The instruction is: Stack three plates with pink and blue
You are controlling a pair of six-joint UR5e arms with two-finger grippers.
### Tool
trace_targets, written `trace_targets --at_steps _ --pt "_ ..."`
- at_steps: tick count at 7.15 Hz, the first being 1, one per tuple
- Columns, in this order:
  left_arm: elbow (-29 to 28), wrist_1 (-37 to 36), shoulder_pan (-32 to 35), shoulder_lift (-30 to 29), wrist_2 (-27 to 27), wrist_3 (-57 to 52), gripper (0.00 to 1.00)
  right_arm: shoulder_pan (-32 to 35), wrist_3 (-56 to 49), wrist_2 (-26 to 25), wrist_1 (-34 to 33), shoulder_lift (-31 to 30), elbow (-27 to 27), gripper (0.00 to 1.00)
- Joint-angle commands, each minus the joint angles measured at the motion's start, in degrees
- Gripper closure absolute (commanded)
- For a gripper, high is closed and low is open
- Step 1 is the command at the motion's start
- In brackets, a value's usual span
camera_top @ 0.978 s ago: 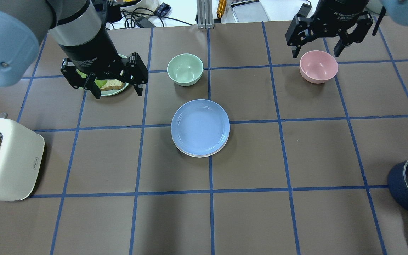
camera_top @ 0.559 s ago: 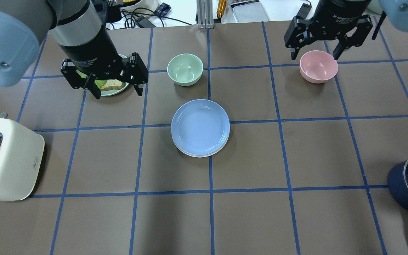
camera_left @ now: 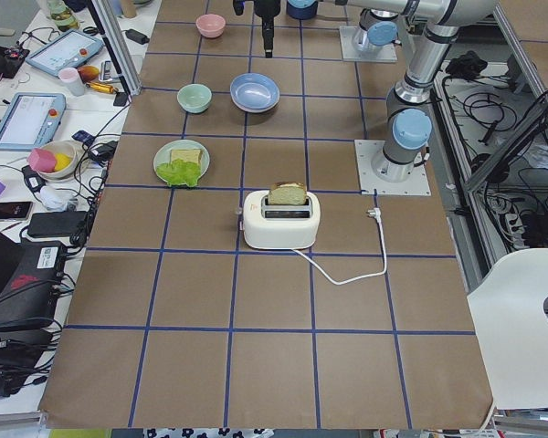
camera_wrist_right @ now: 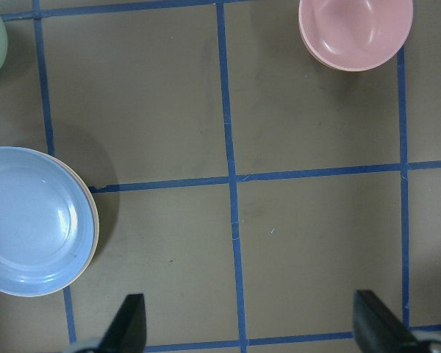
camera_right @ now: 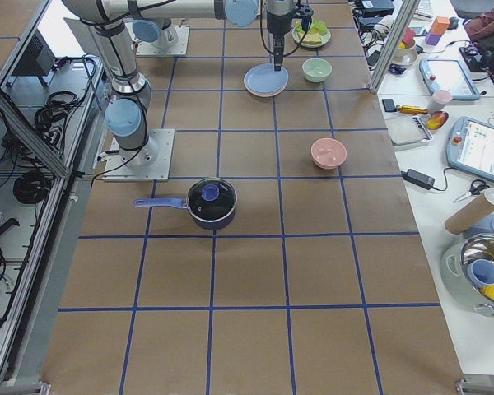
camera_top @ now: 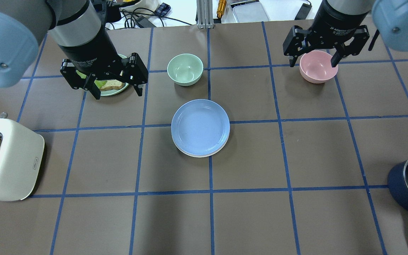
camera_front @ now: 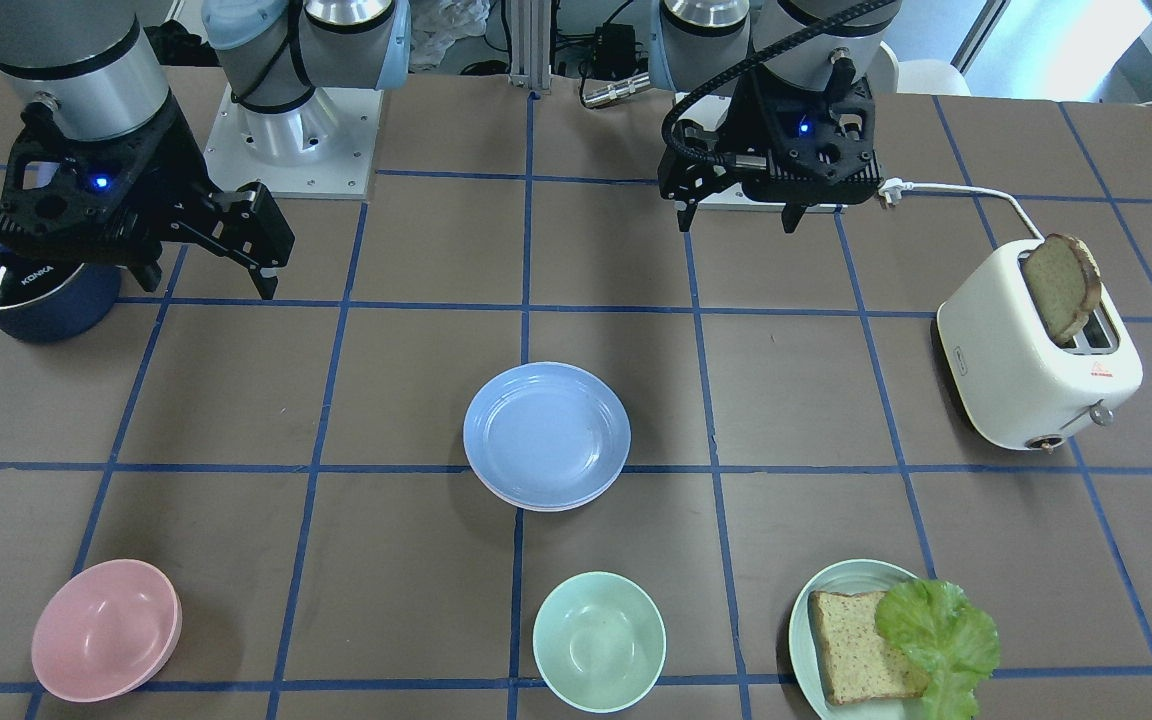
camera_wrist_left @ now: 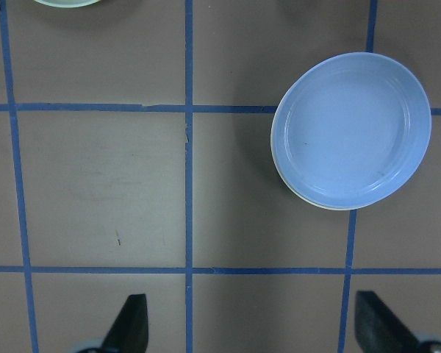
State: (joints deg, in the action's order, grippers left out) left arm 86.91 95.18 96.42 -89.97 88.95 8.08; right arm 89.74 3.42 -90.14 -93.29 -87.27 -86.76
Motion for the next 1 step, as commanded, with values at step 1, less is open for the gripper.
trace_targets --at_steps 1 --pt "0.02 0.0 0.0 0.05 0.0 0.0 0.0 -0.09 0.09 -0.04 -0.23 0.08 -0.16 0.0"
